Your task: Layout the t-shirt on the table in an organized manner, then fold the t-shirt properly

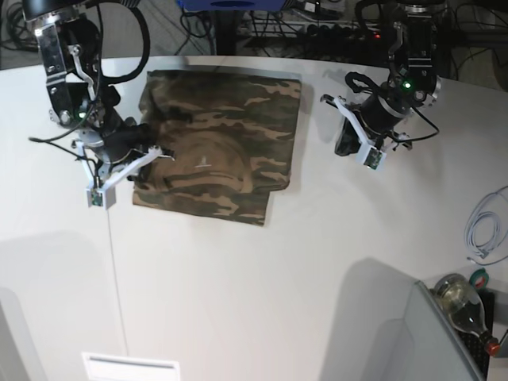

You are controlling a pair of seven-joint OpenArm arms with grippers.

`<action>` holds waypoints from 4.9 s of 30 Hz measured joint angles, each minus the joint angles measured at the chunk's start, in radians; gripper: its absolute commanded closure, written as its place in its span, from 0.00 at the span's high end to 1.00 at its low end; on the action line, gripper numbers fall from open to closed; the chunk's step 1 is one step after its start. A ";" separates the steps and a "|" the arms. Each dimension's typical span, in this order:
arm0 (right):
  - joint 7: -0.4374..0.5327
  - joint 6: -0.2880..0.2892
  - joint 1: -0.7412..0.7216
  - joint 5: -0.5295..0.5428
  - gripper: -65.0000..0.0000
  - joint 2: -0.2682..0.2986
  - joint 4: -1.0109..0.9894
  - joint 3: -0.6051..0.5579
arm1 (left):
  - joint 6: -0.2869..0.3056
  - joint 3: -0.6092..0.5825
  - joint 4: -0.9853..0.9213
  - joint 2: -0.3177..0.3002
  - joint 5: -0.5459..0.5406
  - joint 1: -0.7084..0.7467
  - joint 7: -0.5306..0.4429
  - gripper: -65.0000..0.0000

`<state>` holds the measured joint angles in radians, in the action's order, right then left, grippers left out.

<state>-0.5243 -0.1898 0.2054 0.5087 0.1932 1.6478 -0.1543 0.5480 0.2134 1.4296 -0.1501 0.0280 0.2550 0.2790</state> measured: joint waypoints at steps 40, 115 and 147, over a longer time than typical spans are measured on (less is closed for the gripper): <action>-0.002 -0.004 0.167 -0.015 0.33 0.001 0.212 0.151 | 0.000 0.287 0.026 -0.005 -0.029 0.082 0.001 0.00; 0.105 0.013 0.650 -0.407 0.04 -0.079 -0.209 -0.216 | 0.076 -0.020 -0.564 -0.139 0.096 0.406 -0.400 0.00; 1.028 0.016 0.003 -0.420 0.06 -0.039 -1.550 -0.223 | -0.549 -0.372 -1.355 0.110 0.084 -0.105 -0.560 0.00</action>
<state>0.5041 -0.1734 0.2089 0.0883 0.1543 0.0978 -0.3771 -0.0006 -0.1581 0.0746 -0.0402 0.1123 0.1501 -0.2806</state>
